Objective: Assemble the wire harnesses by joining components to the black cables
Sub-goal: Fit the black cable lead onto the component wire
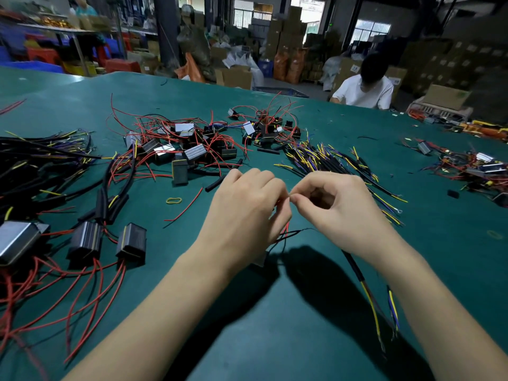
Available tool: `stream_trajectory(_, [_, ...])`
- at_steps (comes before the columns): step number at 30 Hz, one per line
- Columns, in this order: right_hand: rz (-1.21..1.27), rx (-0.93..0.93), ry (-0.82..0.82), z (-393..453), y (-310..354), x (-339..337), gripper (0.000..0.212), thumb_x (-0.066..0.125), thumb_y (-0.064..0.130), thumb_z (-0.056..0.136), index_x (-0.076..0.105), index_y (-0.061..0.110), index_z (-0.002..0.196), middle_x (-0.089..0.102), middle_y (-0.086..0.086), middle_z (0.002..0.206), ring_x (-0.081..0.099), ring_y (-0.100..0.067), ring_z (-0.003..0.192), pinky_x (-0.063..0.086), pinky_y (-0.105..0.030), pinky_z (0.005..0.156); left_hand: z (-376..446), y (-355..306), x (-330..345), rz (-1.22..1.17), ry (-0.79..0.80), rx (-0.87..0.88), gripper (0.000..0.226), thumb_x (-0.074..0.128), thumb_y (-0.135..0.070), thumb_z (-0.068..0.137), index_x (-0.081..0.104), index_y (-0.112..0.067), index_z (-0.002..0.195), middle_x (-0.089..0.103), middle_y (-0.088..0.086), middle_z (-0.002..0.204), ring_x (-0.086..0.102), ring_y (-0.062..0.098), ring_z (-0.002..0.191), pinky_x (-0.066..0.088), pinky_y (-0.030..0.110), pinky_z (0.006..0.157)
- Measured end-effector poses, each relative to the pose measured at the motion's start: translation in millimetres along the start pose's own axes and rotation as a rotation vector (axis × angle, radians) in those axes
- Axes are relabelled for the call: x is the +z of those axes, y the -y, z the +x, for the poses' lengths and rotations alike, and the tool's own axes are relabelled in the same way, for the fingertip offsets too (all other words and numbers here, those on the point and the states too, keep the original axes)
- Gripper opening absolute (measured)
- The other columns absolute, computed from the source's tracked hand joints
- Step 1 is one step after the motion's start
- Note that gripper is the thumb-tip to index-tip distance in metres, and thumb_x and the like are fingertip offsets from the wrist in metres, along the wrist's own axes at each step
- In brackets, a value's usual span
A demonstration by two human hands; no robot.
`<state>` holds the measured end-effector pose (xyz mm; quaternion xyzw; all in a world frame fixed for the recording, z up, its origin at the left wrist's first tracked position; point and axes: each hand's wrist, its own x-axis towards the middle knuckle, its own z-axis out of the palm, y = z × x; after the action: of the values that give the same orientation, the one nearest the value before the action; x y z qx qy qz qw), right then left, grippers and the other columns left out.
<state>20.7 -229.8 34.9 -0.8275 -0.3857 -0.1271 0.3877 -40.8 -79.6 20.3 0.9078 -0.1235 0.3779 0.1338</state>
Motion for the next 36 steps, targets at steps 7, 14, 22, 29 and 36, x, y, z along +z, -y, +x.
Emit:
stream_trajectory(7, [-0.548,-0.498,-0.054,-4.5,-9.6,6.2,0.012,0.056,-0.001,0.09,0.063,-0.004,0.081,0.057,-0.015,0.076,0.055,-0.033,0.07,0.049,-0.043,0.062,5.5,4.5,-2.7,-0.638,0.163,-0.479,0.015,0.063,-0.01,0.085,0.069,-0.008,0.071,0.063,-0.001,0.062,0.048,-0.003,0.049,0.037,0.011,0.053])
stream_trajectory(14, [-0.455,-0.452,-0.036,-4.5,-11.2,13.6,0.011,0.054,0.0,0.092,0.063,-0.005,0.086,0.058,-0.015,0.081,0.056,-0.032,0.072,0.049,-0.04,0.068,5.9,13.3,-0.7,-1.065,0.35,-0.839,0.013,0.064,-0.012,0.087,0.067,-0.008,0.075,0.061,-0.002,0.06,0.059,0.003,0.054,0.037,0.011,0.049])
stream_trajectory(22, [-0.17,-0.112,0.018,-0.4,-3.1,6.2,0.007,0.067,0.013,0.087,0.073,0.012,0.092,0.06,0.005,0.078,0.049,0.003,0.067,0.034,-0.006,0.068,1.8,8.7,3.2,-0.616,0.021,-0.336,0.009,0.065,-0.004,0.086,0.068,-0.009,0.079,0.063,-0.005,0.068,0.052,-0.001,0.059,0.034,0.005,0.059])
stream_trajectory(29, [0.16,0.18,0.141,0.6,-1.8,-5.7,0.012,0.067,0.016,0.087,0.07,0.02,0.076,0.067,0.006,0.065,0.058,-0.006,0.063,0.044,-0.017,0.064,-1.1,12.2,7.6,-0.451,-0.032,-0.109,0.007,0.067,-0.001,0.083,0.066,-0.008,0.083,0.062,-0.003,0.076,0.052,0.001,0.071,0.033,0.004,0.068])
stream_trajectory(36, [-0.117,0.004,0.055,-1.3,4.8,1.0,0.013,0.067,0.007,0.086,0.062,0.013,0.075,0.056,0.007,0.069,0.05,0.0,0.062,0.036,-0.01,0.059,-1.0,6.6,9.0,-0.47,0.022,-0.251,0.008,0.066,-0.009,0.086,0.069,-0.01,0.078,0.064,-0.004,0.071,0.051,-0.003,0.059,0.032,0.005,0.057])
